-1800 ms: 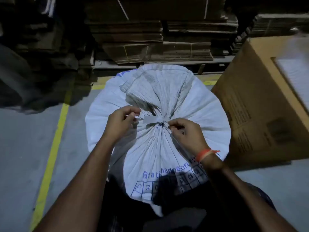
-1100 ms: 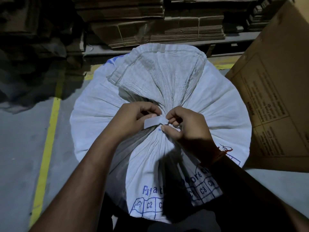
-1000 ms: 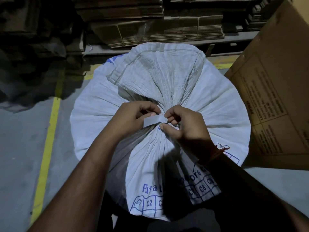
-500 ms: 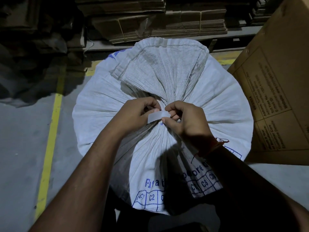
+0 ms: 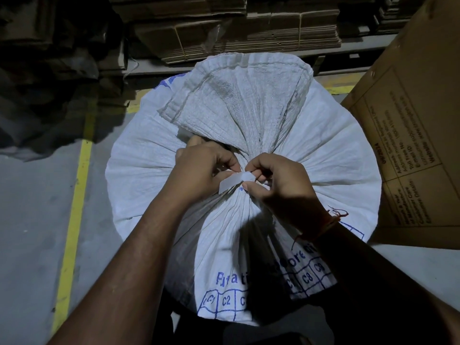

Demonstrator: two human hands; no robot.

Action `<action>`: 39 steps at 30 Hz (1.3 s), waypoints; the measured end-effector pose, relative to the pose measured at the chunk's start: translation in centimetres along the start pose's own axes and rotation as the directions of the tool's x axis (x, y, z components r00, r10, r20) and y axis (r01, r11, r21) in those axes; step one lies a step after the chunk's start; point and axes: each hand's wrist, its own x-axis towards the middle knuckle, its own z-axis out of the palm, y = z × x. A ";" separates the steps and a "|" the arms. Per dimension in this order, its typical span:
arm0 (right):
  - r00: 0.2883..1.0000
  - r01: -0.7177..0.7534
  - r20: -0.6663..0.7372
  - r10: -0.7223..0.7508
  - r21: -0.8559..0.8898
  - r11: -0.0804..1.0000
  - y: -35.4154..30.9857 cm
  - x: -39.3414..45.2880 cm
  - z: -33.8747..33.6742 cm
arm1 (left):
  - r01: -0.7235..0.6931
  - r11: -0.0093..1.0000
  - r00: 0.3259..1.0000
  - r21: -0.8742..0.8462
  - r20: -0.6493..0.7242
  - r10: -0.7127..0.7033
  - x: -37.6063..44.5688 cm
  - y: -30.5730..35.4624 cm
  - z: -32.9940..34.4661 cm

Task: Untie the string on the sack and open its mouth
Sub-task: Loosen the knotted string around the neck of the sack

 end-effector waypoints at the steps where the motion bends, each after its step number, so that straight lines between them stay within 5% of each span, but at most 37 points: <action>1: 1.000 0.003 0.000 -0.003 -0.003 1.000 0.0 0.0 0.0 | 0.015 1.000 1.000 0.023 -0.002 -0.015 0.0 0.1 0.0; 19: 0.993 -0.016 -0.120 0.015 0.000 1.000 -0.1 -0.3 0.2 | -0.028 0.985 0.997 -0.170 0.070 0.041 0.1 0.0 -0.1; 39: 0.992 -0.016 -0.128 0.016 0.004 1.000 -0.2 -0.4 0.3 | 0.028 0.990 0.997 -0.138 0.078 -0.017 0.1 -0.1 -0.1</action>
